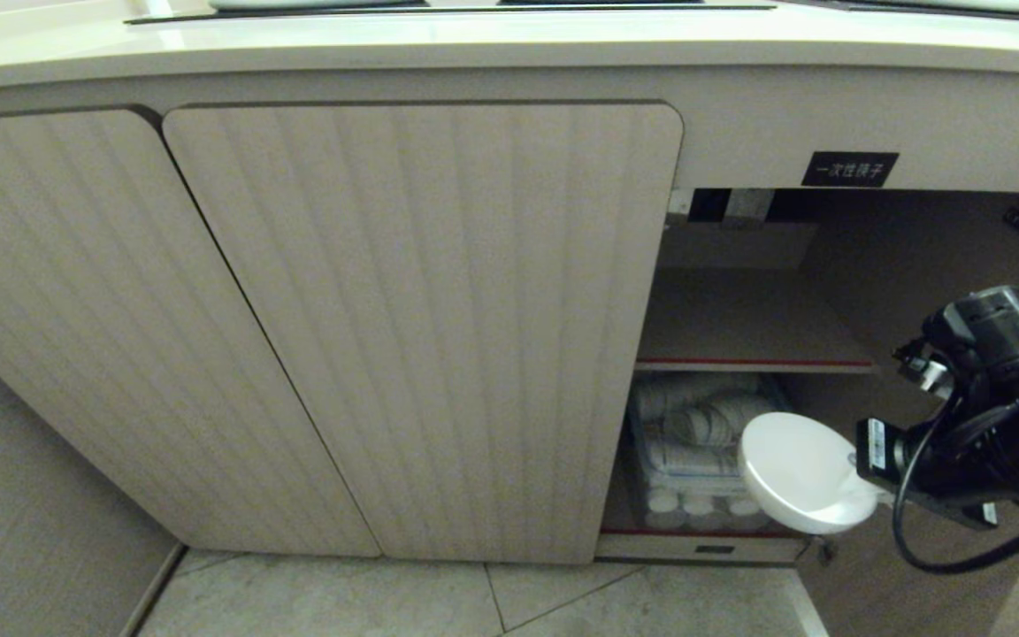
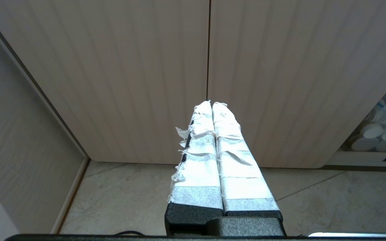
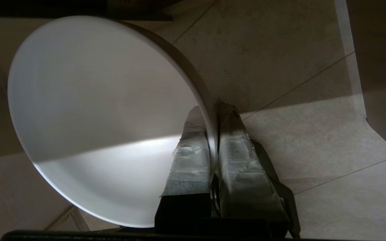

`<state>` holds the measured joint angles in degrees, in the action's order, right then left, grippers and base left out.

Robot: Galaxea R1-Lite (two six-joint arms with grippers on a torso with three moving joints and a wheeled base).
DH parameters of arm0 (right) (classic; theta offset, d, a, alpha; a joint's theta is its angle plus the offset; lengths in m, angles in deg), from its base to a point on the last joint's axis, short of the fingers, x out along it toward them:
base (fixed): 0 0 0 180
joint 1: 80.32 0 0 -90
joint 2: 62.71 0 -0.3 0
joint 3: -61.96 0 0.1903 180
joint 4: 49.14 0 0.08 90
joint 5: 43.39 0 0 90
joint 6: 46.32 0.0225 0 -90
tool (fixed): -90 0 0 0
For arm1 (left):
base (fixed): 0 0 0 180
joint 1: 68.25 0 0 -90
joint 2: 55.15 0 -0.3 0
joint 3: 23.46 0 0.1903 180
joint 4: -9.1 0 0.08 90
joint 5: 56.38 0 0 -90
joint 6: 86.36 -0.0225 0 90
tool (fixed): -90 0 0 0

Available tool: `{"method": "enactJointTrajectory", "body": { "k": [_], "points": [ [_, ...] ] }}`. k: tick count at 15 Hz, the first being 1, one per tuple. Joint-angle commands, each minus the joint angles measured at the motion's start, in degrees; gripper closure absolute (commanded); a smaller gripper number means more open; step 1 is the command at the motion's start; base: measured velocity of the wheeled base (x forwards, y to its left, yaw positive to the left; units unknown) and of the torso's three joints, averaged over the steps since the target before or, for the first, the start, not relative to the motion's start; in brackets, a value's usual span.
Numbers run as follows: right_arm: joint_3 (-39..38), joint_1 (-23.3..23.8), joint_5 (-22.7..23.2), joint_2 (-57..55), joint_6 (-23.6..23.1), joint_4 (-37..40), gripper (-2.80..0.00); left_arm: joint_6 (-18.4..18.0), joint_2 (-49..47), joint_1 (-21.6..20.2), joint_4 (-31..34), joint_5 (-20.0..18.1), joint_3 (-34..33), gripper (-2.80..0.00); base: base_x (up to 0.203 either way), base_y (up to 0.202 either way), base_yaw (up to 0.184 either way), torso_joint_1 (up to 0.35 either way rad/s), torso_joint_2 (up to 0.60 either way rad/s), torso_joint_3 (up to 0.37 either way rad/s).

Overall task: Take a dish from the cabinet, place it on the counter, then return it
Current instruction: Put it back into the cabinet

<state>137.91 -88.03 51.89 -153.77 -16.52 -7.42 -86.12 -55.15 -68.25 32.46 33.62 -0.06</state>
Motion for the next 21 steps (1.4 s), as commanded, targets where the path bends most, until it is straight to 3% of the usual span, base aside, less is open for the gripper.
{"method": "enactJointTrajectory", "body": {
  "k": [1,5,15,21],
  "points": [
    [1.52,0.41,-0.09,-1.02,0.89,0.19,0.0,0.02,0.0,0.0,0.0,0.0,0.06,0.0,0.0,0.0,0.0,0.0,0.0,0.0],
    [3.82,2.17,-1.29,-1.59,3.41,0.36,0.0,0.02,0.0,-0.08,0.0,0.0,0.04,0.0,0.0,0.0,0.0,0.0,0.0,0.0],
    [11.8,8.26,-1.38,-5.23,3.95,2.65,0.0,-0.06,0.0,0.0,0.0,0.0,-0.01,0.0,0.0,0.0,0.0,0.0,0.0,0.0],
    [18.66,8.32,-1.61,-9.22,10.33,5.93,0.0,-0.01,0.0,0.0,0.0,0.0,0.03,0.0,0.0,0.0,0.0,0.0,0.0,0.0]
  ]
}}
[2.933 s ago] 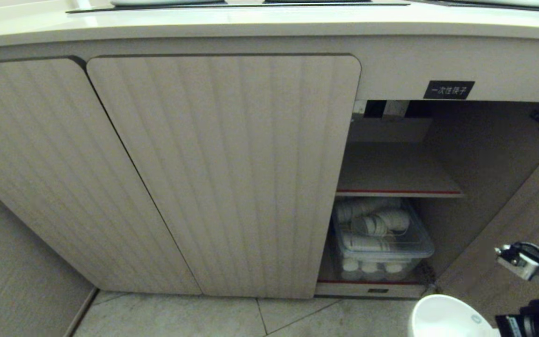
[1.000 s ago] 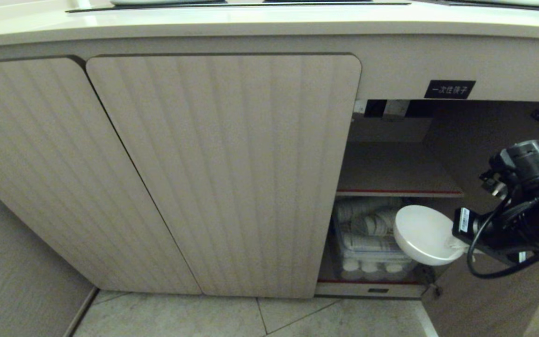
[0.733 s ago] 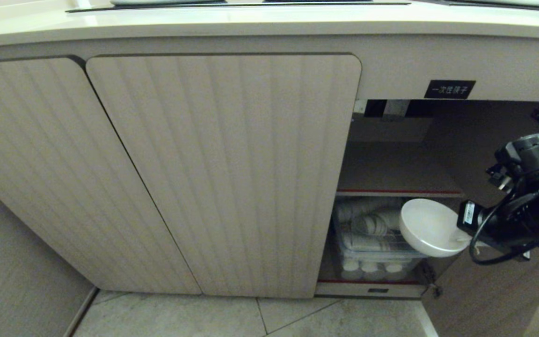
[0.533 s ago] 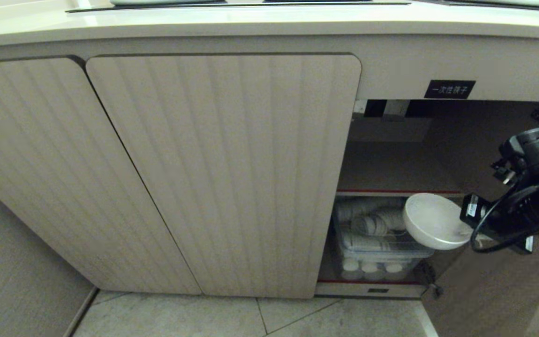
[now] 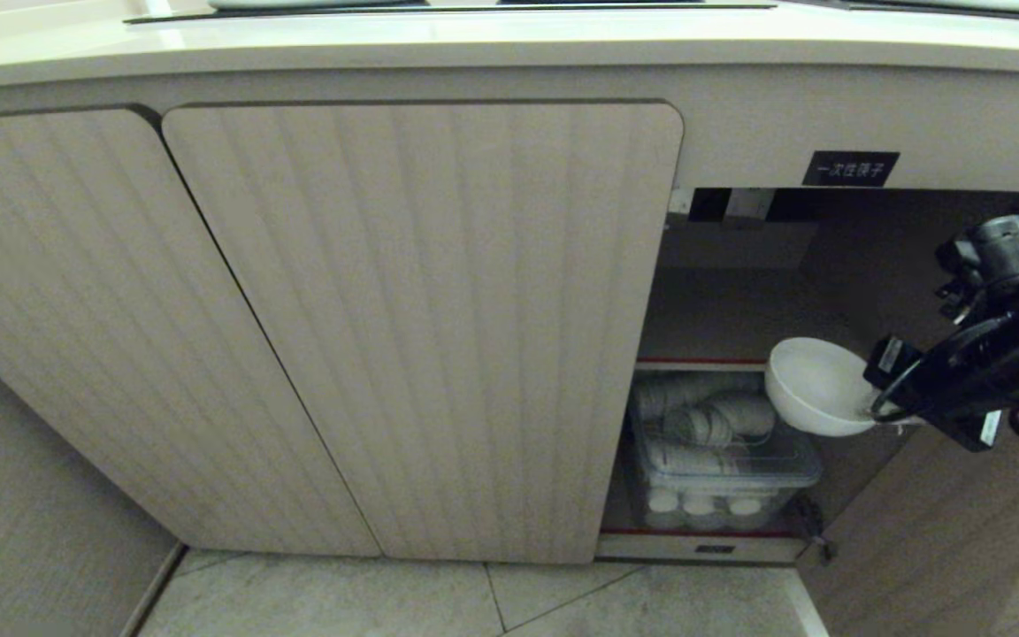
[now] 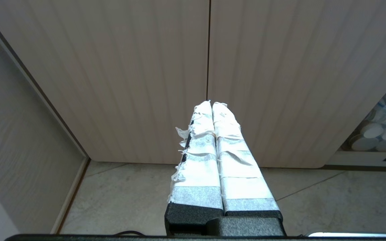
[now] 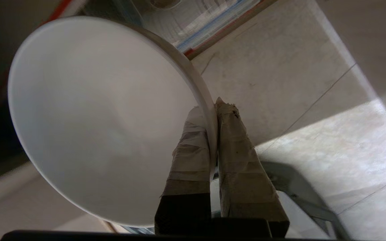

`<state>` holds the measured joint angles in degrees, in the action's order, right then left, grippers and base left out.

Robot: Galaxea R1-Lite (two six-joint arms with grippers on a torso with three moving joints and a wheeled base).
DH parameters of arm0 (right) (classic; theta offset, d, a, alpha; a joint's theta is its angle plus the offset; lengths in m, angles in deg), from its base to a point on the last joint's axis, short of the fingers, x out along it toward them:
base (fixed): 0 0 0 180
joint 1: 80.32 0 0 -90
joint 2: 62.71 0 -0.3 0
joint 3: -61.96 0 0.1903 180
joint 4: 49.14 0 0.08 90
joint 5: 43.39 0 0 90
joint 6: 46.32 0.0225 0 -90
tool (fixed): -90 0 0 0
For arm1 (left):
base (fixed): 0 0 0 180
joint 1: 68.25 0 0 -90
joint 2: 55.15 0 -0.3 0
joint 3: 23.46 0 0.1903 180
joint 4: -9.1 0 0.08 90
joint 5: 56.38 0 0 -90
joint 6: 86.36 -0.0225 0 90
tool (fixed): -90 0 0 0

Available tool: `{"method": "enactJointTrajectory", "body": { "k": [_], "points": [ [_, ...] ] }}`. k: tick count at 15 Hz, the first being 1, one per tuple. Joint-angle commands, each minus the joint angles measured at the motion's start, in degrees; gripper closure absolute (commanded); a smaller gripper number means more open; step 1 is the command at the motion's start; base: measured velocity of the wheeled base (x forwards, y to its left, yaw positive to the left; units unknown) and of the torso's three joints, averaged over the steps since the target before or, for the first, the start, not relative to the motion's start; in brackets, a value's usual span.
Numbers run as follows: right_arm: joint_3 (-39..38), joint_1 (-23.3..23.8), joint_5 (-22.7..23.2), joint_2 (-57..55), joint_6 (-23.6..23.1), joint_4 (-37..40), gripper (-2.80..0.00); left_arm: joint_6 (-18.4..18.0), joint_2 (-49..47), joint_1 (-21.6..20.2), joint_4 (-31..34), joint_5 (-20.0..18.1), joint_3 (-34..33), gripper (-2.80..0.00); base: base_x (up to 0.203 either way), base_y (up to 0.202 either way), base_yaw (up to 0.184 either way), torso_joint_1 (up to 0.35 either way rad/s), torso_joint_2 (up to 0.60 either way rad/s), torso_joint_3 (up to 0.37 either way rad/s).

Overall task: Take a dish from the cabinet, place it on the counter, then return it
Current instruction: Put it back into the cabinet

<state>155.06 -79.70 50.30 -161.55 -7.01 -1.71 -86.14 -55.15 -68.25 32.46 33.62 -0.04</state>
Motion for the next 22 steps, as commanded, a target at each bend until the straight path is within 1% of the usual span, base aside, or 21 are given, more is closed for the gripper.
{"method": "enactJointTrajectory", "body": {
  "k": [1,3,9,11,14,17,19,22],
  "points": [
    [2.08,-0.01,-0.22,-1.98,1.61,0.27,0.0,0.04,0.0,0.0,0.0,0.0,0.02,0.0,0.0,0.0,0.0,0.0,0.0,0.0],
    [2.84,-0.01,-0.73,-2.89,2.29,0.23,0.0,0.04,0.0,0.0,0.0,0.0,-0.05,0.0,0.0,0.0,0.0,0.0,0.0,0.0],
    [8.4,-0.16,-2.67,-6.38,7.2,0.74,0.0,0.04,0.0,0.0,0.0,0.0,-0.05,0.0,0.0,0.0,0.0,0.0,0.0,0.0],
    [10.57,-0.34,-3.36,-7.64,8.56,2.11,0.0,0.04,0.0,0.0,0.0,0.0,-0.02,0.0,0.0,0.0,0.0,0.0,0.0,0.0],
    [13.54,-0.86,-4.05,-9.52,11.85,3.17,0.0,0.04,0.0,0.0,0.0,0.0,-0.05,0.0,0.0,0.0,0.0,0.0,0.0,0.0],
    [14.56,-1.58,-4.74,-10.57,12.47,3.13,0.0,0.04,0.0,0.0,0.0,0.0,-0.02,0.0,0.0,0.0,0.0,0.0,0.0,0.0],
    [16.1,-1.77,-4.74,-11.4,13.66,3.17,0.0,0.04,0.0,0.0,0.0,0.0,-0.04,0.0,0.0,0.0,0.0,0.0,0.0,0.0],
    [18.79,-2.19,-4.74,-13.09,13.96,3.18,0.0,0.04,0.0,0.0,0.0,0.0,0.03,0.0,0.0,0.0,0.0,0.0,0.0,0.0]
  ]
}}
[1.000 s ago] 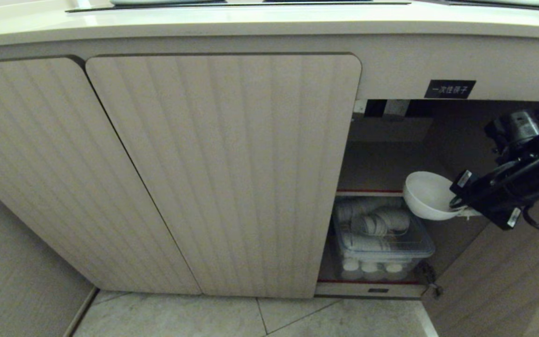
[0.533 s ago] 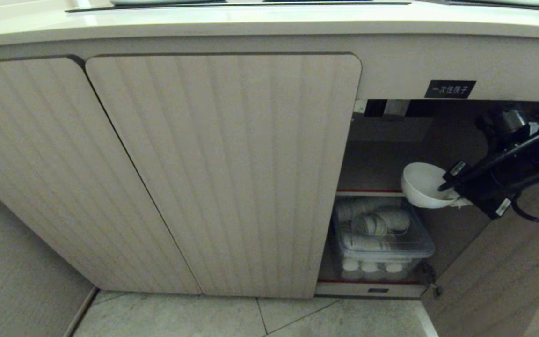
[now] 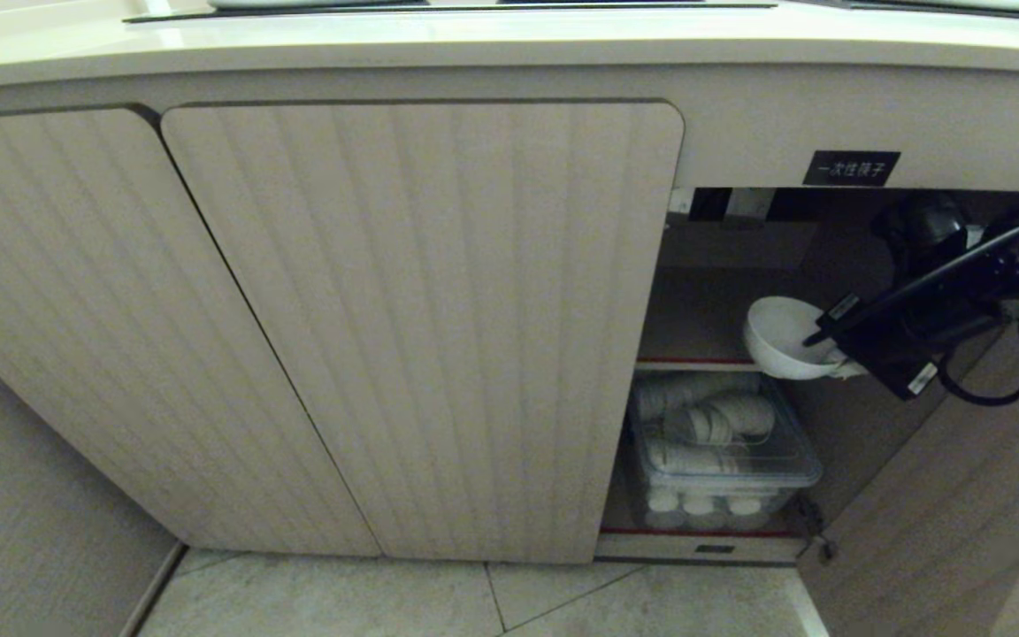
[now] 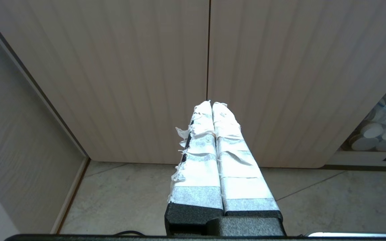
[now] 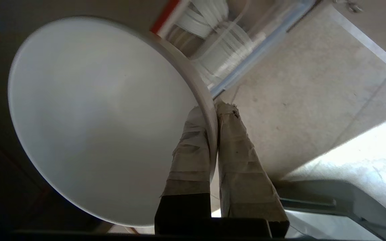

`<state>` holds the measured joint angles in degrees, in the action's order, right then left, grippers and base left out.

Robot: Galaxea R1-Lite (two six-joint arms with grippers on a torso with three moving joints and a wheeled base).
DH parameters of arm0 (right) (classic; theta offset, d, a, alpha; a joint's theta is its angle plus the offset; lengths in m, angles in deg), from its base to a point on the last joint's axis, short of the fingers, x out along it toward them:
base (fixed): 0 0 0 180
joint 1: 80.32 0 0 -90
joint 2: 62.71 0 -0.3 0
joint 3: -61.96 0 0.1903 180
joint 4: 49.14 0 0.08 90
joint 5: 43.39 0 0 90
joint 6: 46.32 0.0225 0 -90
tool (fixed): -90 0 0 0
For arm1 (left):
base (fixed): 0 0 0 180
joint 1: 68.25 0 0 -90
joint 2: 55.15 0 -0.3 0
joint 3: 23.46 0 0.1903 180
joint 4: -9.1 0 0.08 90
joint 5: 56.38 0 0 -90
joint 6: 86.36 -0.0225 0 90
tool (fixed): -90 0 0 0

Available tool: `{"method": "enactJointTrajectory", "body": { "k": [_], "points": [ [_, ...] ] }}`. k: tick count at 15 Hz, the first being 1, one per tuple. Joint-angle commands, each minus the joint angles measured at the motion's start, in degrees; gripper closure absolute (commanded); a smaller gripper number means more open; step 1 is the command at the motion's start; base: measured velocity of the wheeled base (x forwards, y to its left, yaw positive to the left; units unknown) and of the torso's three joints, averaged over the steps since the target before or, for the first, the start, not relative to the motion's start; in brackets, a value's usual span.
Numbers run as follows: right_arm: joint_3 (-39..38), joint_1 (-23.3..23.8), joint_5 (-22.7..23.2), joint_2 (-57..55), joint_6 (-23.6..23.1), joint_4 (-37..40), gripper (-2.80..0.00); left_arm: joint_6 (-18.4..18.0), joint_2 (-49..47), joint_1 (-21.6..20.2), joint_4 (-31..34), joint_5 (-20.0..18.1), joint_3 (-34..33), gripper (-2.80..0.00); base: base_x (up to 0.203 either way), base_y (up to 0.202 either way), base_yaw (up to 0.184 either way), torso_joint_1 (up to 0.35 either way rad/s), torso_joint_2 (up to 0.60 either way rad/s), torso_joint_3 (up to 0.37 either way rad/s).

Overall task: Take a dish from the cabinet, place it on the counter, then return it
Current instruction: Put it back into the cabinet

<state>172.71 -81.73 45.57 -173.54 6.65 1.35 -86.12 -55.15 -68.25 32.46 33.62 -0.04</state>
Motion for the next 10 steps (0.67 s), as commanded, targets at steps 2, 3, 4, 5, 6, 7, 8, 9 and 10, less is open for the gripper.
{"method": "enactJointTrajectory", "body": {
  "k": [2,3,4,5,6,7,8,9,10],
  "points": [
    [3.17,-0.49,0.08,-2.4,0.38,0.26,0.0,0.02,0.0,0.0,0.0,0.0,-0.05,0.0,0.0,0.0,0.0,0.0,0.0,0.0],
    [4.46,-0.52,0.08,-3.09,0.38,1.05,0.0,0.02,0.0,0.0,0.0,0.0,0.02,0.0,0.0,0.0,0.0,0.0,0.0,0.0],
    [5.93,-0.53,0.1,-3.84,0.38,2.09,0.0,0.02,0.0,0.0,0.0,0.0,0.04,0.0,0.0,0.0,0.0,0.0,0.0,0.0],
    [7.34,-0.53,0.13,-4.61,0.38,3.01,0.0,0.02,0.0,0.0,0.0,0.0,-0.05,0.0,0.0,0.0,0.0,0.0,0.0,0.0],
    [8.03,-0.53,0.1,-5.31,0.38,3.27,0.0,0.02,0.0,0.0,0.0,0.0,-0.03,0.0,0.0,0.0,0.0,0.0,0.0,0.0],
    [8.07,-0.53,0.0,-5.73,0.38,3.25,0.0,0.02,0.0,0.0,0.0,0.0,-0.05,0.0,0.0,0.0,0.0,0.0,0.0,0.0],
    [8.07,-0.53,-0.01,-6.14,0.38,3.2,0.0,0.02,0.0,0.0,0.0,0.0,-0.04,0.0,0.0,0.0,0.0,0.0,0.0,0.0],
    [8.33,-0.53,-0.01,-6.44,0.38,3.27,0.0,0.02,0.0,0.0,0.0,0.0,-0.05,0.0,0.0,0.0,0.0,0.0,0.0,0.0],
    [8.42,-0.53,-0.01,-6.59,0.38,3.12,0.0,0.02,0.0,0.0,0.0,0.0,-0.05,0.0,0.0,0.0,0.0,0.0,0.0,0.0]
  ]
}}
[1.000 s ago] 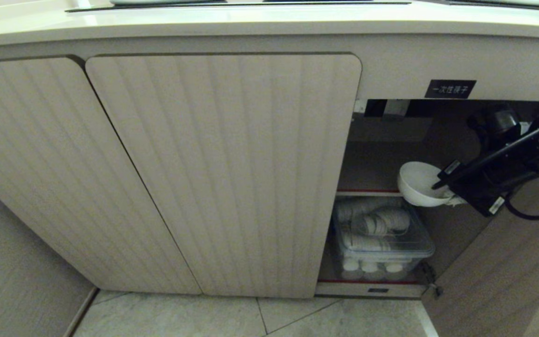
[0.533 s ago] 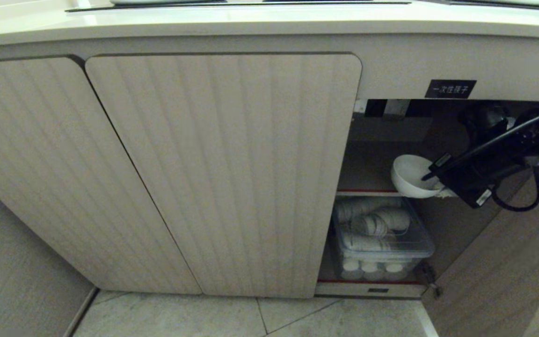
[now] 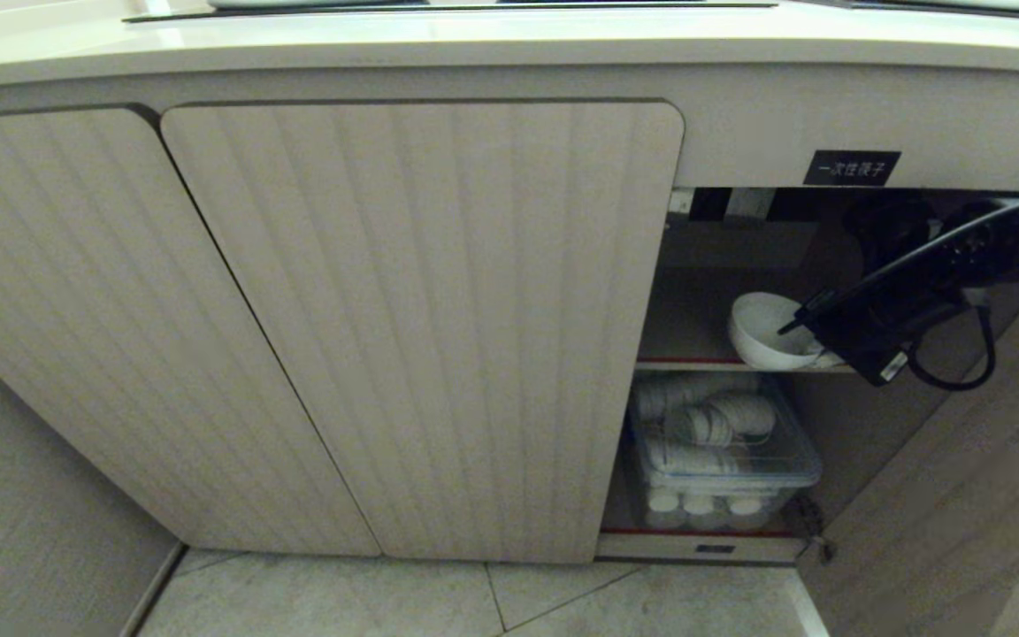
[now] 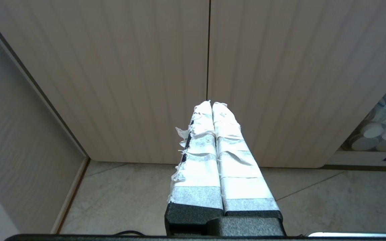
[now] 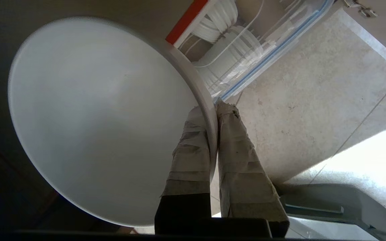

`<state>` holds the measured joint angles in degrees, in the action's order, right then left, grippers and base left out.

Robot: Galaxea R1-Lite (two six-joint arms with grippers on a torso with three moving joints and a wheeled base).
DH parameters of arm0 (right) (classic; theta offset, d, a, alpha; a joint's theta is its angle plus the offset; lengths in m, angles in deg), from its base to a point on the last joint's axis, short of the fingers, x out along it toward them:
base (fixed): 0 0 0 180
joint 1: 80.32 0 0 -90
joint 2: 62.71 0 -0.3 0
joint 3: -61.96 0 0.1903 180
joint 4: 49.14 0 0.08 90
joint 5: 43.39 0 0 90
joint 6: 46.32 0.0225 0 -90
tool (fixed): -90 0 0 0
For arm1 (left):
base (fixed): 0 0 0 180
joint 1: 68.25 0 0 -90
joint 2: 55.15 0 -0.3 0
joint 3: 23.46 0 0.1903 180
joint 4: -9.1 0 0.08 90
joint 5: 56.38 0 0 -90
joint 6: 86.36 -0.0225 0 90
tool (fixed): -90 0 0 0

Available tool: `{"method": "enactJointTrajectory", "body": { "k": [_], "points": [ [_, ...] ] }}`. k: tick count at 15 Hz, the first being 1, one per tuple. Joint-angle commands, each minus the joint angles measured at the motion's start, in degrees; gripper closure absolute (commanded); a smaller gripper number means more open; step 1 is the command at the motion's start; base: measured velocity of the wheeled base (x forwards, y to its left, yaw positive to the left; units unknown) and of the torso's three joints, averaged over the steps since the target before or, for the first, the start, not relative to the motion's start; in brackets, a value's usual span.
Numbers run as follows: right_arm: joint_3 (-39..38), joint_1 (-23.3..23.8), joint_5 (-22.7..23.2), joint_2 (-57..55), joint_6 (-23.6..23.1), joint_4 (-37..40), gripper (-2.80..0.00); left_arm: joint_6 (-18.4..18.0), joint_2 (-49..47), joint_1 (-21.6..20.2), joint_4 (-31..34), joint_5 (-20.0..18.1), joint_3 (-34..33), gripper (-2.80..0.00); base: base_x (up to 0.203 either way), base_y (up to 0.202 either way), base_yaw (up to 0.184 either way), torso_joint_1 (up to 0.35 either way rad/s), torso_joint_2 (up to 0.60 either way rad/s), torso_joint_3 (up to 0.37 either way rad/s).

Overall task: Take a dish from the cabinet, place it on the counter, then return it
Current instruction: Put it back into the cabinet

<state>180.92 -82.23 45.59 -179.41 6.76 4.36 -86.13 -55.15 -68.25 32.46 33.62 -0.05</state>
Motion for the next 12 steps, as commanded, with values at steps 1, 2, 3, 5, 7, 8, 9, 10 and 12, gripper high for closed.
{"method": "enactJointTrajectory", "body": {
  "k": [1,2,3,5,7,8,9,10,12],
  "points": [
    [0.35,-0.03,-0.08,-1.07,0.27,0.01,0.0,0.04,0.0,0.0,0.0,0.0,0.04,0.0,0.0,0.0,0.0,0.0,0.0,0.0],
    [0.96,-0.03,-0.11,-1.31,0.27,0.18,0.0,0.04,0.0,0.0,0.0,0.0,-0.04,0.0,0.0,0.0,0.0,0.0,0.0,0.0],
    [1.44,-0.03,-0.12,-1.61,0.19,0.27,0.0,0.04,0.0,0.0,0.0,0.0,0.0,0.0,0.0,0.0,0.0,0.0,0.0,0.0],
    [1.79,-0.03,-0.14,-2.3,0.18,0.27,0.0,0.04,0.0,0.0,0.0,0.0,-0.04,0.0,0.0,0.0,0.0,0.0,0.0,0.0],
    [1.79,-0.03,-0.12,-2.48,0.18,0.27,0.0,0.04,0.0,0.0,0.0,0.0,0.05,0.0,0.0,0.0,0.0,0.0,0.0,0.0],
    [1.79,-0.03,-0.12,-2.57,0.18,0.27,0.0,0.04,0.0,0.0,0.0,0.0,0.01,0.0,0.0,0.0,0.0,0.0,0.0,0.0],
    [1.79,-0.03,-0.12,-2.65,0.18,0.27,0.0,0.04,0.0,0.0,0.0,0.0,0.04,0.0,0.0,0.0,0.0,0.0,0.0,0.0],
    [1.79,-0.03,-0.19,-2.74,0.18,0.27,0.0,0.04,0.0,0.0,0.0,0.0,-0.02,0.0,0.0,0.0,0.0,0.0,0.0,0.0],
    [1.87,-0.03,-0.2,-3.01,0.18,0.18,0.0,0.04,0.0,0.0,0.0,0.0,-0.01,0.0,0.0,0.0,0.0,0.0,0.0,0.0]
  ]
}}
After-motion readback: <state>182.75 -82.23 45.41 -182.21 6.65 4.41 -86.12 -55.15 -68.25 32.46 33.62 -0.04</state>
